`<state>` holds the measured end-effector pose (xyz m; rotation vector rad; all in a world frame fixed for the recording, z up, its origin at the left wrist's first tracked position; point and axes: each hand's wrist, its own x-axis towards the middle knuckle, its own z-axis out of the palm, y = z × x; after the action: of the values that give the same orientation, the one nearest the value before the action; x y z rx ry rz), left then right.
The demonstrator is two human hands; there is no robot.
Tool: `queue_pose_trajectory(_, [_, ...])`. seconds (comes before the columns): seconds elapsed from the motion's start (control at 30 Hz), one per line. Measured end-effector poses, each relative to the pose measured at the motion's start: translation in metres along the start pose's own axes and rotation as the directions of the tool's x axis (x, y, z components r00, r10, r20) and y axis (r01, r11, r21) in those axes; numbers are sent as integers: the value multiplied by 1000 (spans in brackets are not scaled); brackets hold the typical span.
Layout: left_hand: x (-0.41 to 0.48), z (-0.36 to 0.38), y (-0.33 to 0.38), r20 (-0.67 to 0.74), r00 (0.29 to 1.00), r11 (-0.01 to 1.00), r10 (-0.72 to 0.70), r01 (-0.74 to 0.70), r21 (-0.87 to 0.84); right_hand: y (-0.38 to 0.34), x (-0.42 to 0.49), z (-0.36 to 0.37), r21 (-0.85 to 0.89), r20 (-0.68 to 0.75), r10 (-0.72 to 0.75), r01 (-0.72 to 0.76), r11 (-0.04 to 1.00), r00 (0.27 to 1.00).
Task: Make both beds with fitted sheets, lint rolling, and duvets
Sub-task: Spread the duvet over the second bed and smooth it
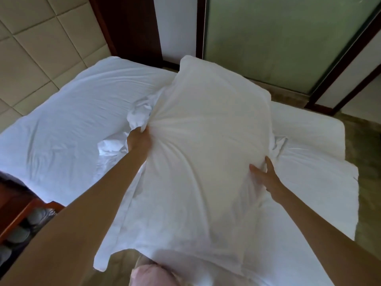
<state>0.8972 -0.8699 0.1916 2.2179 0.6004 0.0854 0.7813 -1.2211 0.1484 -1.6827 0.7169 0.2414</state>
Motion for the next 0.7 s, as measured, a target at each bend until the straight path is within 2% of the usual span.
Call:
queue_pose_trajectory(0.13, [36, -21, 1, -47, 998, 991, -38, 32, -129, -24, 1, 30, 122, -59, -32, 39, 992, 998])
queue_pose_trajectory(0.2, [63, -36, 6, -70, 997, 983, -10, -3, -182, -42, 2, 48, 178, -82, -63, 77, 981, 995])
queue_pose_trajectory(0.33, [126, -76, 0, -43, 996, 982, 78, -84, -170, -69, 4, 109, 257, -105, -78, 103, 961, 991])
queue_pose_trajectory(0.43, [181, -102, -22, 13, 995, 985, 96, -93, -147, -81, 9, 173, 278, -198, -59, 114, 954, 978])
queue_pose_trajectory(0.53, [228, -137, -59, 36, 999, 995, 28, -25, -99, -97, 12, 240, 241, -234, 4, 54, 969, 972])
queue_pose_trajectory(0.7, [279, -213, -126, 53, 997, 998, -50, 47, 48, -112, 0, 369, -6, -182, -7, 6, 1000, 983])
